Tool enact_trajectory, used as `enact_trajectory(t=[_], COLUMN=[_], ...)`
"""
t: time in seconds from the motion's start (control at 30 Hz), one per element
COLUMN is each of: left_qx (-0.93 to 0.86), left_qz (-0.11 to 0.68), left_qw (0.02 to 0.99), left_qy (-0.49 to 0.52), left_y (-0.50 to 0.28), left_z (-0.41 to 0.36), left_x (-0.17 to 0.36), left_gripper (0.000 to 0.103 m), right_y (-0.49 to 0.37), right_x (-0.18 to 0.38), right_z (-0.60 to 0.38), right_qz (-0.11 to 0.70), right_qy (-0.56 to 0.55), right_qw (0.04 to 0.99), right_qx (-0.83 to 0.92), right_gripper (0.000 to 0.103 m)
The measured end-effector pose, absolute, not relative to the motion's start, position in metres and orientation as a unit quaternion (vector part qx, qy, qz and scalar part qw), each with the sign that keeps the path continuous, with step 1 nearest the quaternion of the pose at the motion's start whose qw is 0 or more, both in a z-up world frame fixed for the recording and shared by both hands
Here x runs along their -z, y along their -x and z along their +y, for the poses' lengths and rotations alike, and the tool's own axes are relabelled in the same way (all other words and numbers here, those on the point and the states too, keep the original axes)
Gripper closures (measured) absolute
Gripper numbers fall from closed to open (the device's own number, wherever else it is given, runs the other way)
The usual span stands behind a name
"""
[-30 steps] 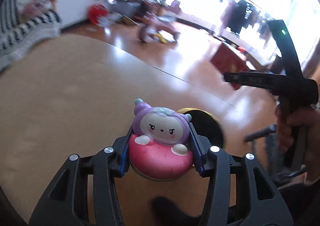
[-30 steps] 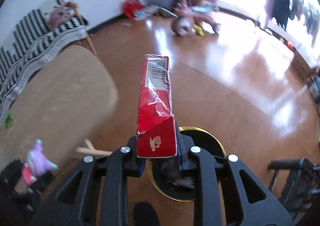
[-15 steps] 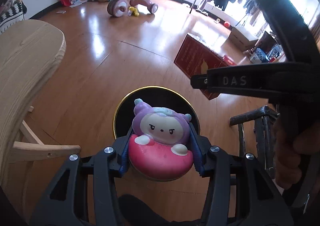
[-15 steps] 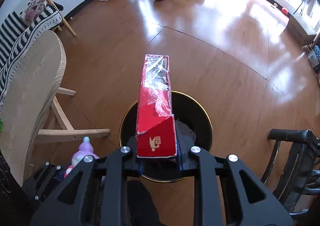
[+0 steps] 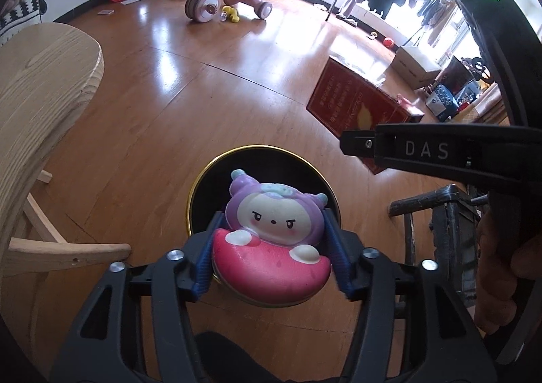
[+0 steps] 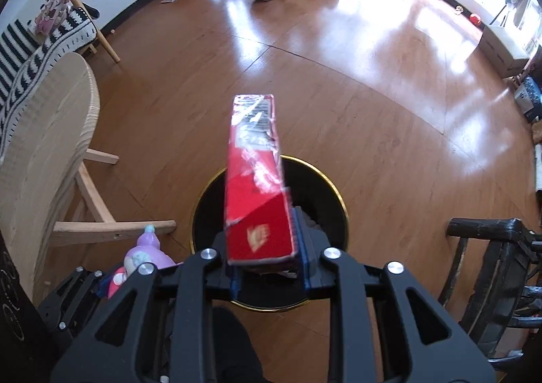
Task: Collect trash
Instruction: 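Carry both items over the bin and open both tools to drop them, then swing both tools back toward the table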
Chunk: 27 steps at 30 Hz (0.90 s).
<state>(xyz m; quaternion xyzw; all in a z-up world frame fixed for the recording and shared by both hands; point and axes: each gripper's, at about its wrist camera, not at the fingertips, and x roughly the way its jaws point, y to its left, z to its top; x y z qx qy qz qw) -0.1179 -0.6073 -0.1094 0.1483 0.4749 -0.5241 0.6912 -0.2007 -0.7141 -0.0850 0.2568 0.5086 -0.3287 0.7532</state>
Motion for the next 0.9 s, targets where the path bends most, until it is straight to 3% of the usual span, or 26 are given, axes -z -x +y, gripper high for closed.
enact_trajectory(t=[0.03, 0.07, 0.3, 0.5, 0.73, 0.9], left_qx=[0.525, 0.524, 0.525, 0.515, 0.451, 0.344], left_qz=[0.475, 0.474, 0.469, 0.436, 0.377, 0.367], left_qw=[0.691, 0.693, 0.696, 0.721, 0.788, 0.846], left_qy=[-0.147, -0.144, -0.141, -0.155, -0.182, -0.177], left_y=[0.118, 0.117, 0.115, 0.091, 0.027, -0.028], left_z=[-0.608, -0.607, -0.601, -0.556, -0.423, -0.277], left_x=[0.11, 0.109, 0.106, 0.079, 0.034, 0.021], left_gripper=[0.032, 0.029, 0.023, 0.017, 0.011, 0.007], right_y=[0.2, 0.202, 0.195, 0.171, 0.111, 0.041], right_x=[0.085, 0.084, 0.074, 0.05, 0.016, 0.005], right_z=[-0.714, -0.714, -0.706, -0.682, -0.613, -0.521], right_qz=[0.51, 0.507, 0.494, 0.463, 0.432, 0.434], right_qy=[-0.251, -0.25, -0.248, -0.226, -0.185, -0.137], right_qw=[0.752, 0.753, 0.762, 0.794, 0.844, 0.874], right_qx=[0.335, 0.337, 0.336, 0.323, 0.257, 0.171], right_gripper=[0.05, 0.046, 0.044, 0.033, 0.024, 0.018])
